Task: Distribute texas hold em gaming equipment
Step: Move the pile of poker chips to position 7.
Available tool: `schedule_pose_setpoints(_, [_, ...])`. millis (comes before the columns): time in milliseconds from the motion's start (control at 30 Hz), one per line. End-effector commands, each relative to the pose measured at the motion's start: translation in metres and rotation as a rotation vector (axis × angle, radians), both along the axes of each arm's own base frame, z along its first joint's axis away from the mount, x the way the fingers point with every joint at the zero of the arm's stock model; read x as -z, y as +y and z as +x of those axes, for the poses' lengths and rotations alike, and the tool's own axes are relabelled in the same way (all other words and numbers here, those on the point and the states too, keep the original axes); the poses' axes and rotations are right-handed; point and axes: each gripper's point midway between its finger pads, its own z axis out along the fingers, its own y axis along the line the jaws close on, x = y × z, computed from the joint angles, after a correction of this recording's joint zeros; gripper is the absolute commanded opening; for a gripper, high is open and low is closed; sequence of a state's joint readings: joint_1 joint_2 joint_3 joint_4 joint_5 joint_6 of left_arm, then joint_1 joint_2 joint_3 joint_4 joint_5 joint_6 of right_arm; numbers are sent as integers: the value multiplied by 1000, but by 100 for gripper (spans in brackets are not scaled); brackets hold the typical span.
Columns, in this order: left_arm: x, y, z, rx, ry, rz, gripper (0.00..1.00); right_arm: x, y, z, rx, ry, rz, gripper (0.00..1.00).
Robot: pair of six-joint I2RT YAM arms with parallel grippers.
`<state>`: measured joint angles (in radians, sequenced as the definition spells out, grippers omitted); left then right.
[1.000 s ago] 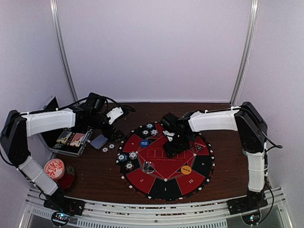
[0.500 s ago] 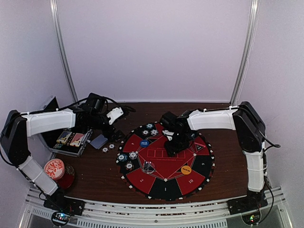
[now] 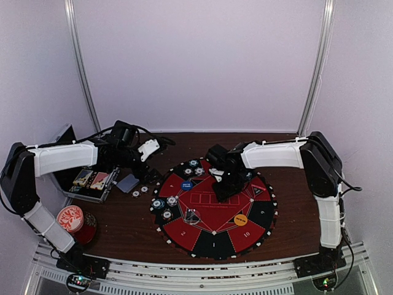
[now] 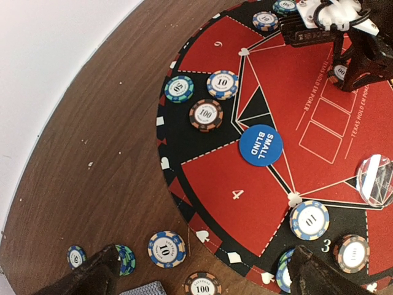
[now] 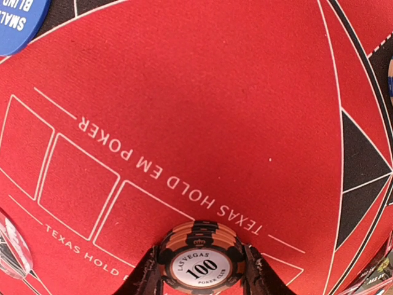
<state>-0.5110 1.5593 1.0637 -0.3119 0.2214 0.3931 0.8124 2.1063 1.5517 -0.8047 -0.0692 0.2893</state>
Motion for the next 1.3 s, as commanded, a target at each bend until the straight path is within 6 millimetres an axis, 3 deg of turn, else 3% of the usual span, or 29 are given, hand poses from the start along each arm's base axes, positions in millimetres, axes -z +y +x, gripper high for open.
schedule_pose_setpoints(0, [-15,-1,3,-2,-41,-44,98,26,12,-17,-43,62,1,23])
schedule_pose_setpoints(167, [-15,-2,2,0,-40,-43,98,14,13,-10,-31,25,3,13])
schedule_pose_setpoints(500, [-16,-1,2,1,-42,-44,98,-31,17,13,13,-82,67,11])
schedule_pose_setpoints(800, [-15,-1,2,1,-41,-43,98,-43,6,33,66,-135,69,11])
schedule_pose_setpoints(1267, [-13,-1,2,4,-36,-40,98,-81,-21,102,225,-291,94,11])
